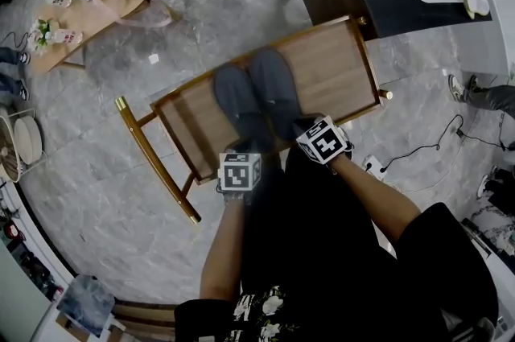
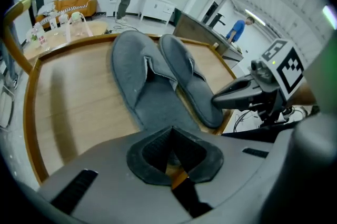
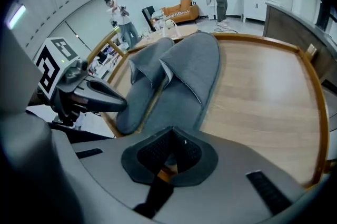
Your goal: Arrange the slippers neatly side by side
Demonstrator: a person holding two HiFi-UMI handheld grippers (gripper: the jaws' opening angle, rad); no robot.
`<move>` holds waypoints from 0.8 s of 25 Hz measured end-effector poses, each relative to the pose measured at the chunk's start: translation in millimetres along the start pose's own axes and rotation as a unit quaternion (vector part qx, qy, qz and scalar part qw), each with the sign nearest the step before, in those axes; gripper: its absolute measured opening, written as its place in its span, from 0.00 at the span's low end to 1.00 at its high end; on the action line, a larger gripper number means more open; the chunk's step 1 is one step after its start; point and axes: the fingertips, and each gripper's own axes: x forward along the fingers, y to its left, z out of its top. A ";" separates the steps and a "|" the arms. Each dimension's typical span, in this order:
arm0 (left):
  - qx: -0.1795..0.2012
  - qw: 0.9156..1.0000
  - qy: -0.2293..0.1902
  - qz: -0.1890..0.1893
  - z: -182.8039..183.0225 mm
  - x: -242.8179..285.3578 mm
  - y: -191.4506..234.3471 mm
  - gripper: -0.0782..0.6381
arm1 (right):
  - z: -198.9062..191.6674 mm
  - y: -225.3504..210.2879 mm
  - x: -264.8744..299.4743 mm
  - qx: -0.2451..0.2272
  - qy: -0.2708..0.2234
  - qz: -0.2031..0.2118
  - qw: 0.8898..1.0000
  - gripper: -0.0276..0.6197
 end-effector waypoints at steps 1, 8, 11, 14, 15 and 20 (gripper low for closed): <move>0.005 1.000 0.005 -0.004 0.2 2.2 -2.7 0.11 | -0.3 2.9 0.4 -0.004 0.002 0.004 1.000 0.04; 0.012 1.000 0.009 -0.003 3.0 7.5 -4.8 0.11 | 1.8 13.4 4.6 -0.022 0.002 0.012 1.000 0.04; 0.017 1.000 0.000 -0.008 6.5 5.7 -4.9 0.11 | 6.7 10.4 1.2 -0.029 -0.013 0.000 1.000 0.04; 0.034 0.999 -0.014 -0.003 7.7 -13.7 4.4 0.11 | 23.2 19.3 -14.1 -0.016 -0.061 0.006 0.998 0.04; 0.035 0.999 -0.025 0.001 10.7 -25.0 5.9 0.11 | 31.1 22.4 -25.4 -0.009 -0.086 0.014 0.996 0.04; 0.031 0.985 -0.166 0.027 66.3 -124.5 9.2 0.11 | 110.0 47.7 -124.2 -0.057 -0.283 -0.010 0.957 0.04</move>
